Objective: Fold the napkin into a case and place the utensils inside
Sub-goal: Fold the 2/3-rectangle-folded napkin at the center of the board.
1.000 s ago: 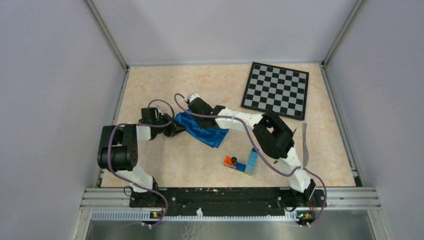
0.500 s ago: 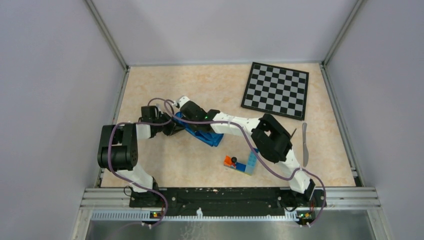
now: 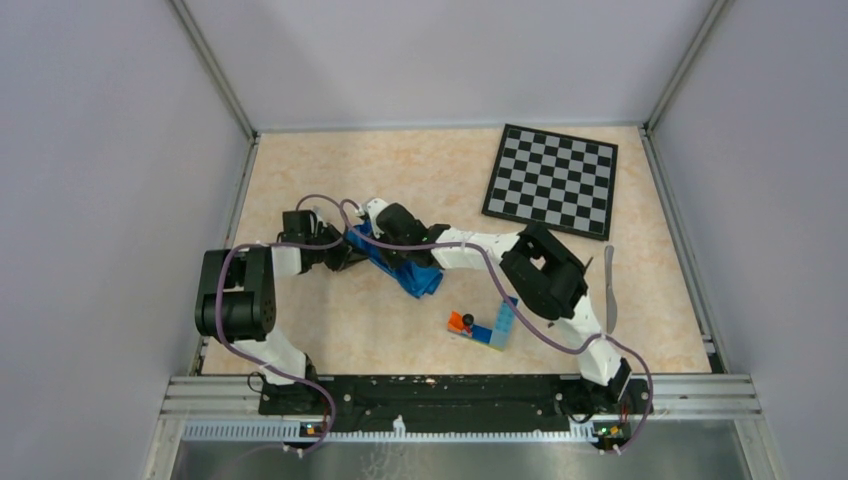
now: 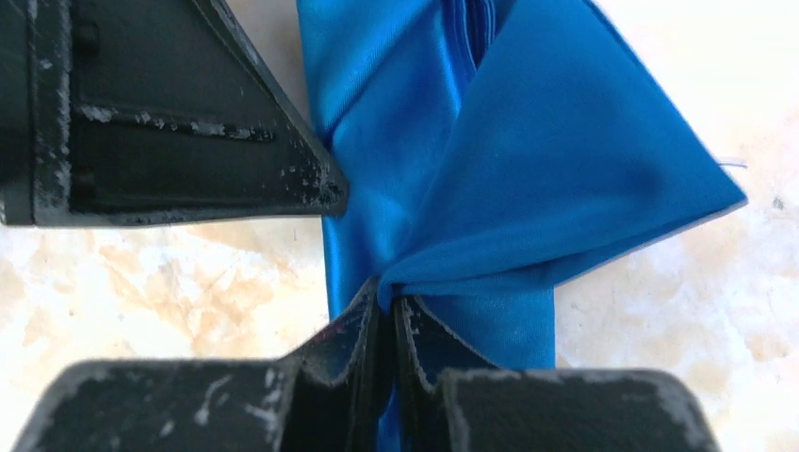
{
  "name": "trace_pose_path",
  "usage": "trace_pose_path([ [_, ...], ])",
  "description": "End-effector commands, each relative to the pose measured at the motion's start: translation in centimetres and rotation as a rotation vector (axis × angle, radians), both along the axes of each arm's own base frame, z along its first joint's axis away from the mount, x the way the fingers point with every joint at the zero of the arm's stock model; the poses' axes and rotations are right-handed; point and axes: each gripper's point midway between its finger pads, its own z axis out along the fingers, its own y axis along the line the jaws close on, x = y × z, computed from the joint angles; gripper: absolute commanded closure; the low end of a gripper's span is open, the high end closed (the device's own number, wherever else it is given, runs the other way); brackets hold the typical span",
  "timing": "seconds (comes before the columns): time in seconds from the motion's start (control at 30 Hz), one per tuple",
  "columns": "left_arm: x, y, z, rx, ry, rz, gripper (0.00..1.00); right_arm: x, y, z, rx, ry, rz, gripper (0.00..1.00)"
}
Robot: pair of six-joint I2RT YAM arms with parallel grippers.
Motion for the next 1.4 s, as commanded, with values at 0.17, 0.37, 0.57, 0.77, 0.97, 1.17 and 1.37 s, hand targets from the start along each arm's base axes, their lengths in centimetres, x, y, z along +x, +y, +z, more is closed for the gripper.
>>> trace_pose_path([
  [0.17, 1.6, 0.5, 0.9, 0.052, -0.051, -0.024, 0.87, -1.1, 0.3, 3.3, 0.055, -0.029, 0.172, 1.0],
  [0.37, 1.6, 0.7, 0.3, 0.065, -0.038, -0.025, 0.87, -1.6, -0.4, 3.4, 0.047, -0.034, 0.211, 1.0],
  [0.57, 1.6, 0.6, 0.5, 0.061, -0.045, -0.032, 0.87, -2.0, -0.1, 1.9, 0.048, 0.001, 0.216, 1.0],
  [0.77, 1.6, 0.7, 2.1, 0.085, -0.093, -0.066, 0.81, -2.0, -0.3, 0.2, 0.108, 0.097, 0.184, 0.97],
  [0.97, 0.1, 0.4, 4.0, 0.088, -0.124, -0.096, 0.72, -2.2, -1.2, -0.3, 0.26, 0.207, 0.171, 0.79],
  [1.17, -1.4, 0.1, 5.7, 0.074, -0.18, -0.09, 0.52, -3.3, -0.9, -0.1, 0.37, 0.299, 0.193, 0.66],
  [1.37, -2.0, 0.2, 5.1, 0.07, -0.156, -0.065, 0.57, -3.3, -1.0, 1.3, 0.346, 0.271, 0.154, 0.58],
])
